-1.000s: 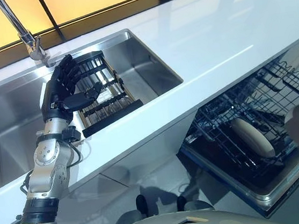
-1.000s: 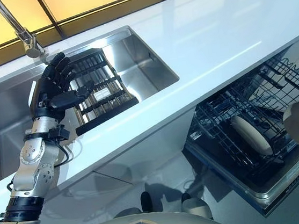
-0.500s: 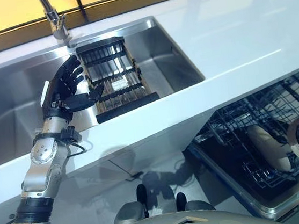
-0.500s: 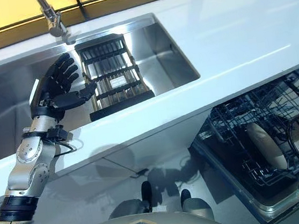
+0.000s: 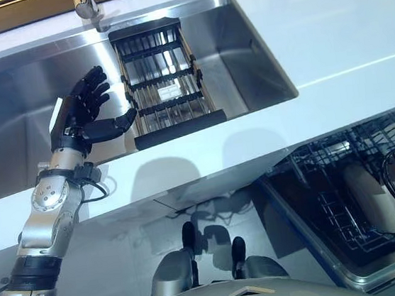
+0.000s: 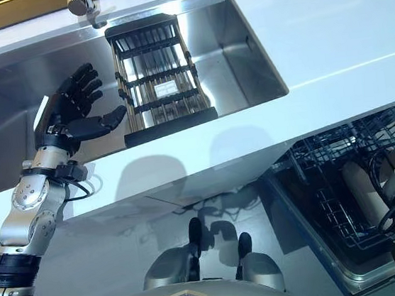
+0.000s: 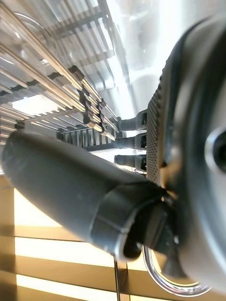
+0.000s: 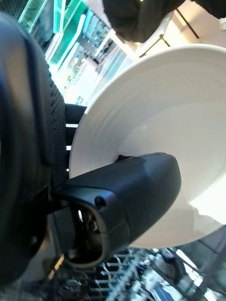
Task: Pick up plates and place into dishwasher.
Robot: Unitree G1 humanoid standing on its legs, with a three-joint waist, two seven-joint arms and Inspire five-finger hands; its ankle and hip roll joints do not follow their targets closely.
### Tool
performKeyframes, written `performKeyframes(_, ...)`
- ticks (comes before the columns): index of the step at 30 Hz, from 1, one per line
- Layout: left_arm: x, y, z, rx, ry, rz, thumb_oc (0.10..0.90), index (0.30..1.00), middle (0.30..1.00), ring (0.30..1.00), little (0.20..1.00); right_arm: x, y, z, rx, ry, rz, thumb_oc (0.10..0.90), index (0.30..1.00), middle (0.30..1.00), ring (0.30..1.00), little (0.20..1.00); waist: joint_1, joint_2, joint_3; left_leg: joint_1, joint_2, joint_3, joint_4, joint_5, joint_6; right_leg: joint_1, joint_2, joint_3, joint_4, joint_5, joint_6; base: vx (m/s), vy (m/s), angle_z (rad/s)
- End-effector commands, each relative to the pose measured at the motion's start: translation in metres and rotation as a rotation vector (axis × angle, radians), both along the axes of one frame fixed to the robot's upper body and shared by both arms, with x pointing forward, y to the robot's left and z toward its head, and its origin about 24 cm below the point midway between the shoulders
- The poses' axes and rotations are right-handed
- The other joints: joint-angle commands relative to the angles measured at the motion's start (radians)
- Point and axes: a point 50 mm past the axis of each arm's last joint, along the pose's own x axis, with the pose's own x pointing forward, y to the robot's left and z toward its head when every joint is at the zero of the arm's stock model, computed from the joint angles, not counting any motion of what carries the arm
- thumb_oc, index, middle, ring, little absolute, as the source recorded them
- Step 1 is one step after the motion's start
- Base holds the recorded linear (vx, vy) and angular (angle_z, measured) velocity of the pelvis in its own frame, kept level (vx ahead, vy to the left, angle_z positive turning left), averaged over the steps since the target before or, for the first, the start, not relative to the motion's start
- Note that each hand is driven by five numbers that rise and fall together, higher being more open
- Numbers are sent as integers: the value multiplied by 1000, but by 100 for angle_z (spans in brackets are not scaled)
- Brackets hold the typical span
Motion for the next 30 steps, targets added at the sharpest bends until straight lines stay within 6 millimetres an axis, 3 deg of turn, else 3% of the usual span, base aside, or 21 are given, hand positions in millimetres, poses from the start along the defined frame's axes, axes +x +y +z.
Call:
performKeyframes(1, 5, -9, 50, 8, -237, -74, 800, 900, 900, 900, 900, 12, -8, 36, -154, -42, 12, 100, 300, 300, 300, 200, 9, 3, -32, -76, -2, 16, 145, -91, -35, -101, 36, -17, 150, -22, -7, -39, -14, 5)
performKeyframes(2, 5, -9, 50, 8, -238, -74, 800, 900, 900, 900, 900, 12, -8, 35, -153, -43, 16, 116, 314, 314, 314, 216, 9, 3, -31, -77, -2, 16, 145, -91, -35, -101, 36, -16, 150, -21, -7, -39, -9, 4)
performKeyframes(4, 6, -11, 51, 7, -243, -79, 800, 900, 900, 900, 900, 18, -2, 31, -140, -61, 43, 682, 799, 799, 799, 782, 9, 4, -23, -85, -1, 18, 153, -89, -37, -106, 36, -15, 151, -20, -8, -16, -2, 0)
performKeyframes(5, 6, -12, 51, 7, -245, -80, 800, 900, 900, 900, 900, 20, 0, 30, -138, -67, 54, 751, 858, 858, 858, 851, 8, 4, -19, -87, 0, 19, 155, -88, -37, -107, 36, -15, 152, -18, -8, 0, 0, 0)
performKeyframes(6, 6, -13, 51, 7, -247, -83, 800, 900, 900, 900, 900, 23, 2, 30, -135, -76, 67, 751, 858, 858, 858, 851, 7, 5, -17, -89, 0, 20, 156, -87, -37, -108, 36, -14, 152, -17, -7, -30, 0, -2)
performKeyframes(7, 7, -14, 52, 5, -249, -86, 800, 900, 900, 900, 900, 25, 5, 29, -130, -83, 74, 800, 900, 900, 900, 900, 6, 5, -14, -93, 0, 21, 160, -87, -37, -110, 36, -12, 152, -17, -8, -36, -1, -2)
performKeyframes(18, 10, -21, 50, 2, -231, -125, 800, 900, 900, 900, 900, 35, 11, 21, -35, -269, 120, 800, 900, 900, 900, 900, 12, 2, -15, -92, 0, 31, 170, -88, -35, -110, 33, -15, 158, -13, -5, -7, 1, -1)
performKeyframes(25, 7, -16, 45, -4, -220, -98, 800, 900, 900, 900, 900, 46, 20, 48, -11, -450, 226, 800, 900, 900, 900, 900, -16, -9, -29, -70, 0, 42, 164, -97, -30, -106, 36, -3, 162, -12, -3, 2, 24, -2)
performKeyframes(30, 2, -12, 37, -15, -211, -69, 800, 900, 900, 900, 900, 37, 26, 51, -8, -545, 275, 800, 900, 900, 900, 900, -45, -15, -46, -42, 0, 56, 147, -108, -21, -103, 39, 14, 164, -14, 2, 12, 55, -9)
